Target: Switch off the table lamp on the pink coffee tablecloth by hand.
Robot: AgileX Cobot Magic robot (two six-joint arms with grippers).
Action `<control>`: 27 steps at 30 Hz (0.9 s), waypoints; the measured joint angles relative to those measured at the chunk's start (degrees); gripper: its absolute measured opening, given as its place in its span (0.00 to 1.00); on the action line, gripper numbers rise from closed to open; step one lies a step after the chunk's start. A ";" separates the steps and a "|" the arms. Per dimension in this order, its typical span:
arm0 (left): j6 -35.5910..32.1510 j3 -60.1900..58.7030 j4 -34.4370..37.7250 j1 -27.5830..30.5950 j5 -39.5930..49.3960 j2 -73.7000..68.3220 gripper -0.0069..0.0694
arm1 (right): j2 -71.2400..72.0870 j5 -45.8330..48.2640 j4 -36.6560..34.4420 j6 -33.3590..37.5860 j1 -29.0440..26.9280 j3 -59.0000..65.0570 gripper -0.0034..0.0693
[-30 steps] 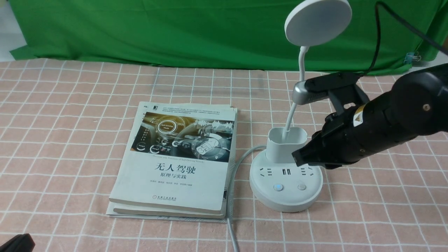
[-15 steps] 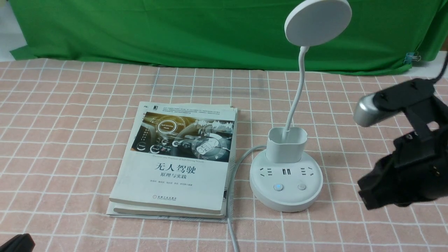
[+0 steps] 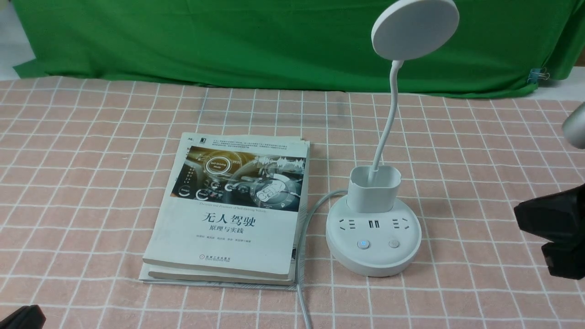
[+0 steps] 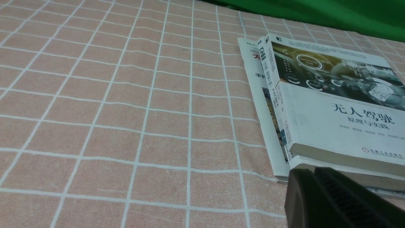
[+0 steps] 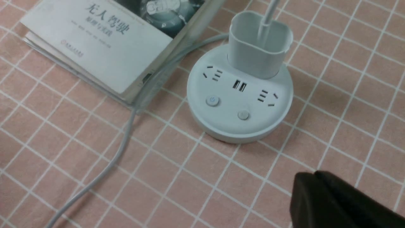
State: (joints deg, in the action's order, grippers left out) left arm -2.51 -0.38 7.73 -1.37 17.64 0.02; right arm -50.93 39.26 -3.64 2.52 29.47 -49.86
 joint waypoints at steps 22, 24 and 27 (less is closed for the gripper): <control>0.00 0.00 0.00 0.00 0.00 0.00 0.10 | 49.05 -27.02 -0.62 3.02 -25.59 50.21 0.10; 0.00 0.00 0.00 0.00 0.00 0.00 0.10 | 50.04 -26.18 -0.56 3.08 -25.59 50.21 0.10; 0.00 0.00 0.00 0.00 0.00 0.00 0.10 | 50.93 -25.66 -0.56 3.08 -25.59 50.21 0.10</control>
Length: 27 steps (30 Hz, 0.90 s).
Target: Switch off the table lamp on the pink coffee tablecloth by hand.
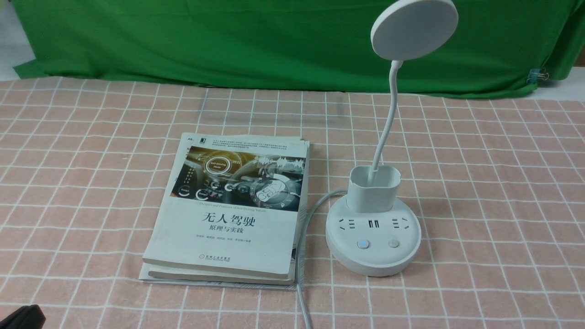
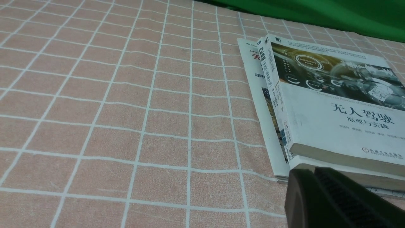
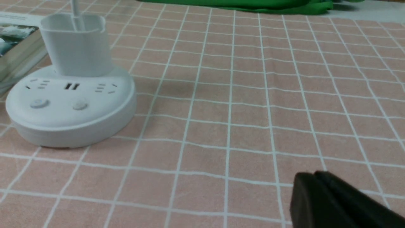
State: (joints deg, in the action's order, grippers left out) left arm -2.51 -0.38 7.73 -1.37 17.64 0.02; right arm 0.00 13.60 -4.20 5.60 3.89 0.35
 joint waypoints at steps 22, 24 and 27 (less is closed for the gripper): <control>0.00 0.00 0.00 0.00 0.00 0.00 0.10 | 0.00 0.57 -0.06 -0.22 0.00 0.00 0.14; 0.00 0.00 0.00 0.00 0.00 0.00 0.10 | 0.00 0.57 -0.06 -0.22 0.00 0.00 0.15; 0.00 0.00 0.00 0.00 0.00 0.00 0.10 | 0.00 0.57 -0.06 -0.22 0.00 0.00 0.16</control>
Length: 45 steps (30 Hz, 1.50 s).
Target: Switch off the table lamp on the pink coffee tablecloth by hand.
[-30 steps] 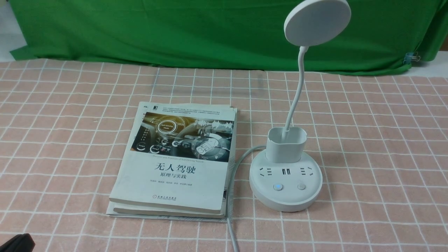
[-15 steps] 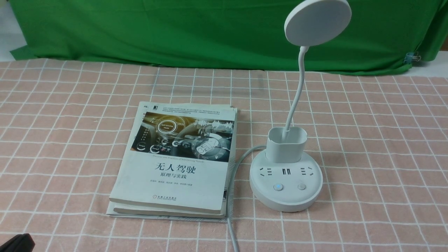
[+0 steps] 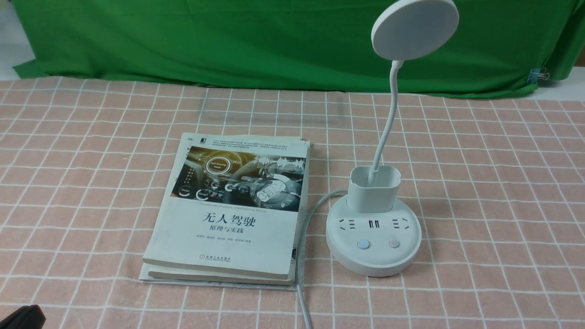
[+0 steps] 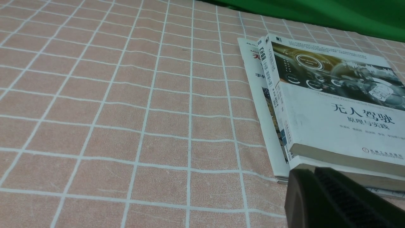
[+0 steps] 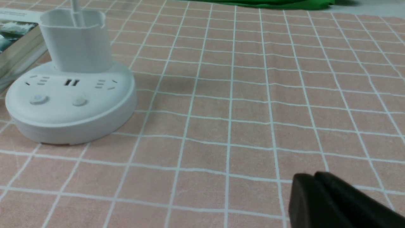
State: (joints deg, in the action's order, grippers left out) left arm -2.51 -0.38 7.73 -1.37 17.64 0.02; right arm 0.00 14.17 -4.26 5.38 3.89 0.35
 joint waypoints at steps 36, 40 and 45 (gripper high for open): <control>0.00 0.00 0.00 0.00 0.00 0.00 0.10 | 0.00 0.00 -0.11 -0.42 0.00 0.00 0.29; 0.00 0.00 0.00 0.00 0.00 0.00 0.10 | 0.00 0.00 -0.11 -0.46 0.00 0.00 0.30; 0.00 0.00 0.00 0.00 0.00 0.00 0.10 | 0.00 0.00 -0.11 -0.46 0.00 0.00 0.31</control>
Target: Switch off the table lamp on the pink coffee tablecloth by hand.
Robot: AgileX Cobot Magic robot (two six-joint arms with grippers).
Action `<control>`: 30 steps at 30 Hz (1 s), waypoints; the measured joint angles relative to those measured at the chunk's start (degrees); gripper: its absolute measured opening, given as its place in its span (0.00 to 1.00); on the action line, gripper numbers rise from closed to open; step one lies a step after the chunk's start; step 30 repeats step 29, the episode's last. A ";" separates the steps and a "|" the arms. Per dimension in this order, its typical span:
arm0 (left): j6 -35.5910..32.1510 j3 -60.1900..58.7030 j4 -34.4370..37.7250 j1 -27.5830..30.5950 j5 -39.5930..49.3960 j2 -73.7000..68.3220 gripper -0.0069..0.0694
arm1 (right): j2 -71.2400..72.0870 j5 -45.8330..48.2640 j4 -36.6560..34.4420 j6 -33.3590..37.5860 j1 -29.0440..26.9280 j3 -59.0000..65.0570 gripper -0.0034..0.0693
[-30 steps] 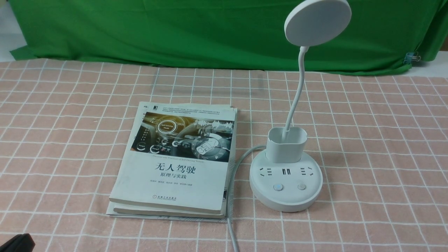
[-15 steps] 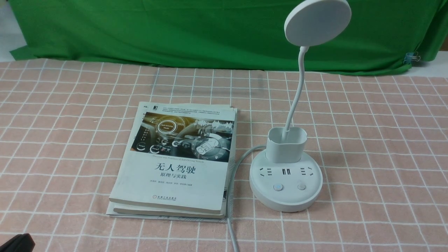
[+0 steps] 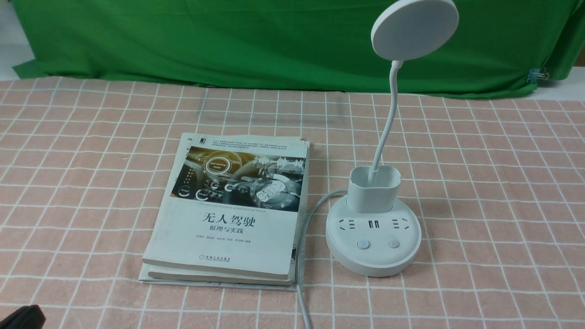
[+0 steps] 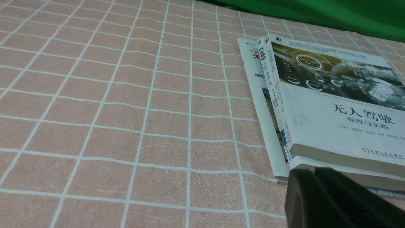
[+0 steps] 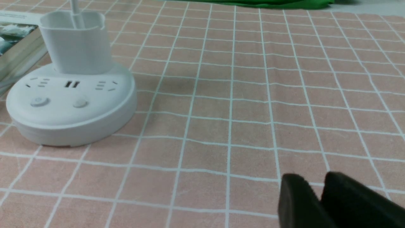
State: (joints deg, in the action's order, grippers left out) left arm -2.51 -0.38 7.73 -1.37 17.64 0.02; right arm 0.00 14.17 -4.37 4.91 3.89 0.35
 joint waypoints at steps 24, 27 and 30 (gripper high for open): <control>0.00 0.00 -0.05 0.00 0.00 0.00 0.10 | 0.00 0.00 0.00 0.00 0.00 0.00 0.36; 0.00 0.00 -0.05 0.00 0.00 0.00 0.10 | 0.00 0.00 0.00 -0.02 0.00 0.00 0.37; 0.00 0.00 -0.05 0.00 0.00 0.00 0.10 | 0.00 0.00 0.00 -0.15 0.00 0.00 0.37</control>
